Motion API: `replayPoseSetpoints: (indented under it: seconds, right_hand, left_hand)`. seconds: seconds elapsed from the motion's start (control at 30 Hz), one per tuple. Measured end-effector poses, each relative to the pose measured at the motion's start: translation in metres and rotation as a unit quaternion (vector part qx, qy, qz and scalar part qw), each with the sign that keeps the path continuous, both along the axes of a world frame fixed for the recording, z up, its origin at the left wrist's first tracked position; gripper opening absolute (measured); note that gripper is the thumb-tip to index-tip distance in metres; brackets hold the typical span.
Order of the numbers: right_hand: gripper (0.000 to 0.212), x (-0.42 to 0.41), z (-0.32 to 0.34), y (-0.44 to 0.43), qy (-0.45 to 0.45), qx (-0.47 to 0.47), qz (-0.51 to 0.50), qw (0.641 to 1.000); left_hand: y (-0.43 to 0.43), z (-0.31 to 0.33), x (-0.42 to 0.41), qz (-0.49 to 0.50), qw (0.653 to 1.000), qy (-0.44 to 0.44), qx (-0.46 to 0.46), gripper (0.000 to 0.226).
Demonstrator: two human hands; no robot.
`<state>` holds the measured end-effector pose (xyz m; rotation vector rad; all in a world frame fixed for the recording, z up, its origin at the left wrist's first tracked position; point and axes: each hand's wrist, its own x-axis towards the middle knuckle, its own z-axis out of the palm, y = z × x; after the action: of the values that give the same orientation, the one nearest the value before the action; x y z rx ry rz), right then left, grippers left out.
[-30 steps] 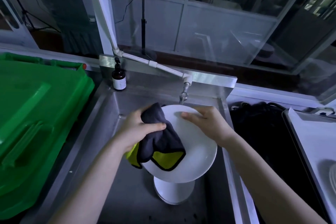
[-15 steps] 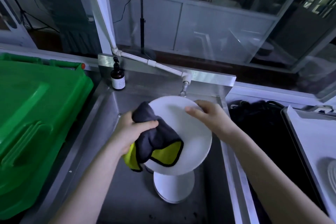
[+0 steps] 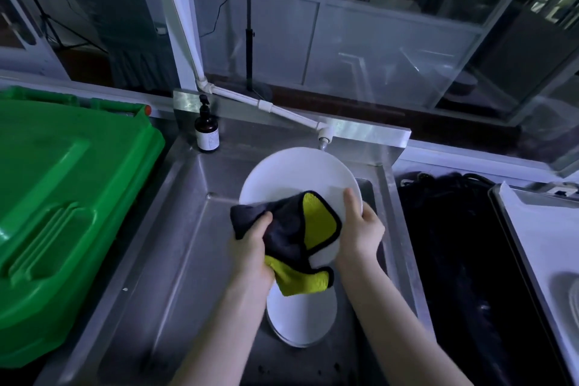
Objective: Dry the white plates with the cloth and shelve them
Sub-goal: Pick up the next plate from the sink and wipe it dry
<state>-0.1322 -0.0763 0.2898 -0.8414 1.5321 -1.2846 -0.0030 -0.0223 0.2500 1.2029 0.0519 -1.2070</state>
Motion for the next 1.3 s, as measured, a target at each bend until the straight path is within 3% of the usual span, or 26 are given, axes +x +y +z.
replayPoseSetpoints:
  seconds: [0.07, 0.13, 0.2, 0.27, 0.3, 0.37, 0.4, 0.43, 0.57, 0.77, 0.9, 1.0, 1.07, 1.17, 1.2, 1.3]
  right_hand:
    - [0.034, -0.004, 0.000, 0.002, 0.007, 0.014, 0.045, 0.999]
    - [0.022, -0.018, 0.009, 0.001, 0.045, -0.046, 0.162, 0.985]
    - [0.041, -0.036, 0.021, 0.005, 0.131, -0.139, 0.264, 0.945]
    - [0.065, -0.050, 0.030, 0.009, 0.295, -0.270, 0.322, 0.858]
    - [0.069, -0.055, 0.034, 0.011, 0.386, -0.340, 0.344, 0.786]
    - [0.062, -0.062, 0.041, 0.010, 0.521, -0.443, 0.354, 0.638]
    - [0.051, -0.063, 0.044, 0.009, 0.558, -0.473, 0.346, 0.587]
    - [0.040, -0.061, 0.046, 0.007, 0.573, -0.495, 0.338, 0.558]
    - [0.007, -0.048, 0.045, 0.004, 0.556, -0.559, 0.340, 0.513]
    - [0.028, -0.043, 0.041, 0.002, 0.565, -0.564, 0.366, 0.479]
    - [0.031, -0.042, 0.042, -0.001, 0.584, -0.549, 0.360, 0.477]
    - [0.030, -0.039, 0.044, 0.000, 0.568, -0.541, 0.350, 0.511]
    - [0.024, -0.039, 0.043, 0.004, 0.532, -0.507, 0.353, 0.579]
    - [0.014, -0.042, 0.042, 0.007, 0.467, -0.348, 0.328, 0.744]
    - [0.010, -0.043, 0.041, 0.005, 0.448, -0.282, 0.327, 0.783]
    - [0.006, -0.042, 0.032, 0.000, 0.387, -0.172, 0.339, 0.840]
  left_hand:
    - [-0.004, 0.002, 0.004, -0.005, 1.000, 0.015, 0.011, 0.029]
    - [-0.008, 0.004, 0.017, 0.000, 0.999, 0.030, 0.015, 0.037]
    - [-0.011, 0.009, 0.029, -0.008, 0.999, 0.036, 0.009, 0.039]
    - [-0.013, 0.017, 0.038, -0.022, 0.998, 0.051, -0.005, 0.025]
    - [-0.014, 0.022, 0.042, -0.030, 0.998, 0.061, -0.015, 0.018]
    - [-0.016, 0.029, 0.048, -0.049, 0.996, 0.067, -0.023, 0.013]
    - [-0.016, 0.032, 0.050, -0.061, 0.996, 0.062, -0.024, 0.013]
    - [-0.014, 0.036, 0.051, -0.075, 0.995, 0.056, -0.024, 0.012]
    - [-0.010, 0.042, 0.055, -0.129, 0.991, 0.034, -0.022, 0.013]
    - [-0.011, 0.042, 0.066, -0.144, 0.988, 0.029, -0.042, 0.015]
    - [-0.012, 0.043, 0.077, -0.157, 0.985, 0.020, -0.066, 0.021]
    - [-0.014, 0.042, 0.083, -0.130, 0.989, 0.015, -0.072, 0.024]
    - [-0.016, 0.040, 0.091, -0.085, 0.993, 0.012, -0.085, 0.031]
    - [-0.015, 0.039, 0.111, 0.001, 0.995, 0.003, -0.104, 0.026]
    - [-0.014, 0.039, 0.115, 0.028, 0.994, -0.012, -0.102, 0.023]
    - [-0.012, 0.043, 0.105, 0.097, 0.979, -0.157, -0.090, 0.033]
